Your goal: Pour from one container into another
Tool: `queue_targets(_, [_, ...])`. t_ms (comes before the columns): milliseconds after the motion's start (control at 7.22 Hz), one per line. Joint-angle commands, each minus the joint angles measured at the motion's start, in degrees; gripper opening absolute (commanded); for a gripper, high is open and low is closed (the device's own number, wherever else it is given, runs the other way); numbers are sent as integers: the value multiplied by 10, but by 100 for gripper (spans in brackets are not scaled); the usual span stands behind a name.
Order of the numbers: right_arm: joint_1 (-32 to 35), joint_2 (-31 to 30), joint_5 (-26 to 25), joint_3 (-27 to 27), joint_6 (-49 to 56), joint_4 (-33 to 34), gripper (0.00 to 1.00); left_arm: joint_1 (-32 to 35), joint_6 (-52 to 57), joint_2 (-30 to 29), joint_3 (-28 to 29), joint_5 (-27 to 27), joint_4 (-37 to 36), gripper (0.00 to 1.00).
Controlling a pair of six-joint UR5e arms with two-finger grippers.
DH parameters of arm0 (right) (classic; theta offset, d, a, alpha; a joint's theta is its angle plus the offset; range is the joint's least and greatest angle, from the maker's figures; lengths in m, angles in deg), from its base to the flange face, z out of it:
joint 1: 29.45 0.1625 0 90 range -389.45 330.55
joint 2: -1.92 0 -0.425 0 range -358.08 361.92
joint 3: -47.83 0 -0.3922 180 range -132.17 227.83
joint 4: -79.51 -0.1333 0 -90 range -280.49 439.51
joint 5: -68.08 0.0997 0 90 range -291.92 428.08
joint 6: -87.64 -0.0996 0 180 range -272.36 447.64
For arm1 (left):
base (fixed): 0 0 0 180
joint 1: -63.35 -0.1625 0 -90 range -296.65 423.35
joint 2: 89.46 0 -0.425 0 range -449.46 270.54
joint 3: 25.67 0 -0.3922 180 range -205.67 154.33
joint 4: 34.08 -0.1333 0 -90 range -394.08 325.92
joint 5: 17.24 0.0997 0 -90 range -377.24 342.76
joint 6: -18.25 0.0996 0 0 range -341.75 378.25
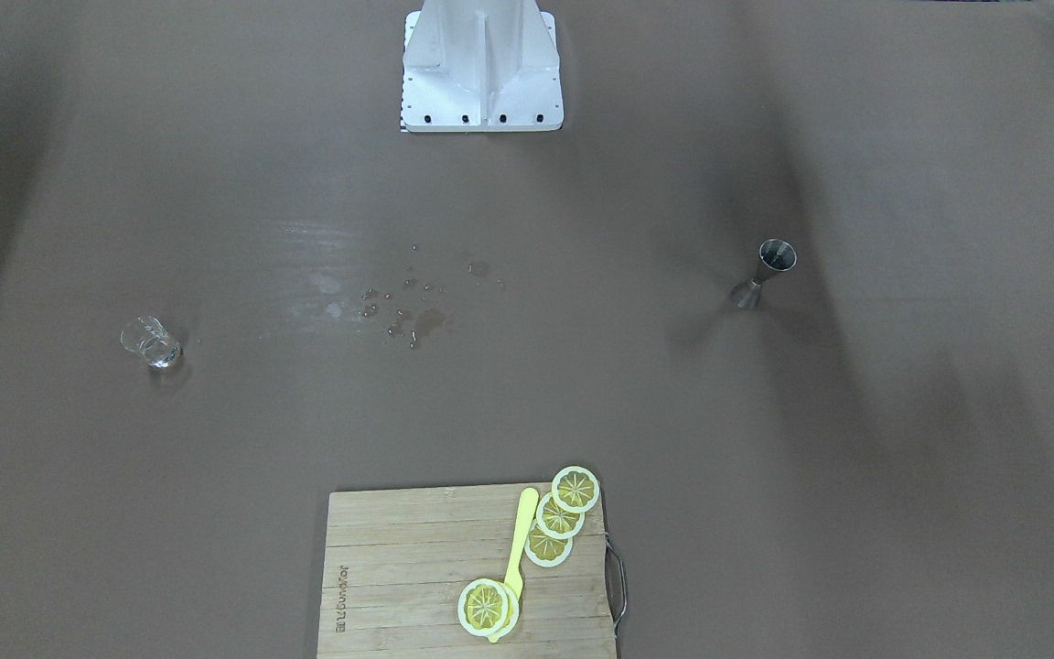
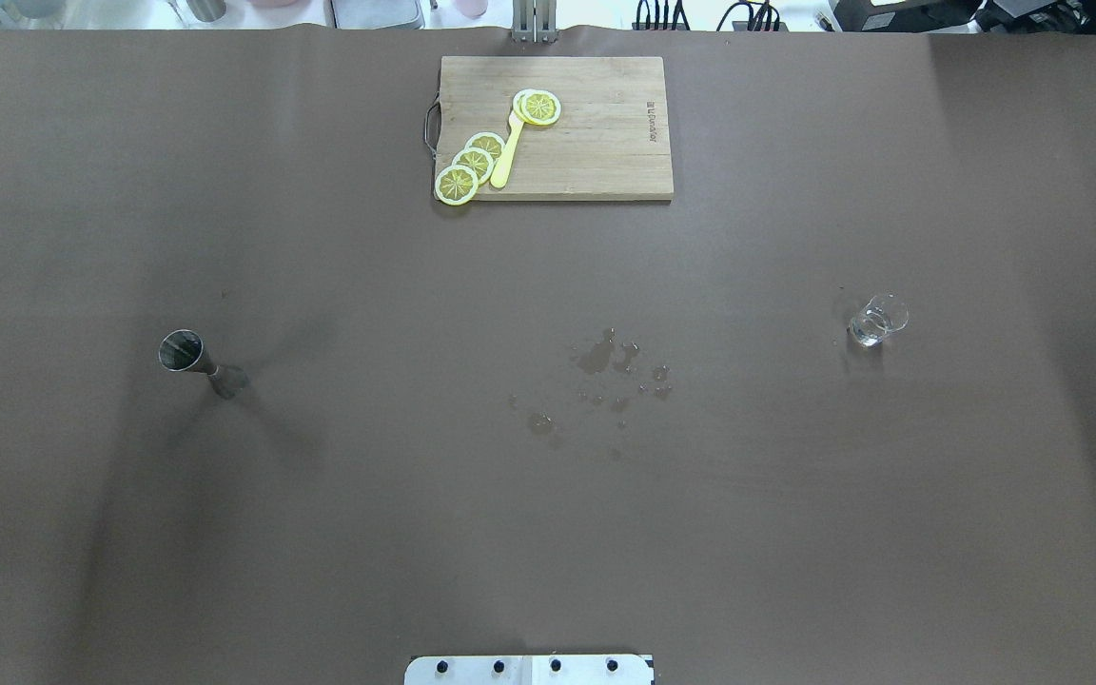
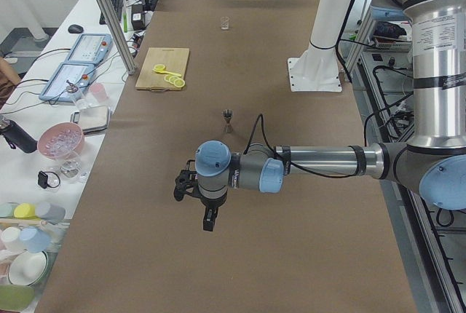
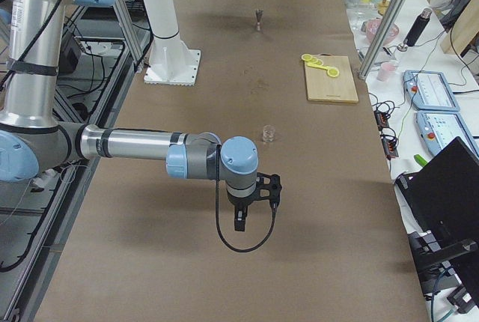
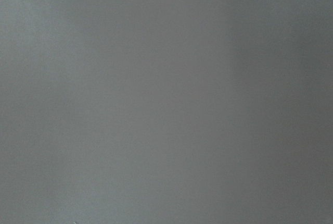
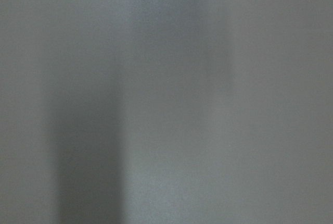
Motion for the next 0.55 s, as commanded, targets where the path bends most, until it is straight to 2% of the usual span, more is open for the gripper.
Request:
queue_targets(0, [0, 0, 1, -1, 0, 0, 100, 18, 4, -1, 24, 1, -1, 99])
queue_targets(416, [0, 0, 5, 0, -1, 0, 100, 19, 4, 0, 32, -1, -2, 99])
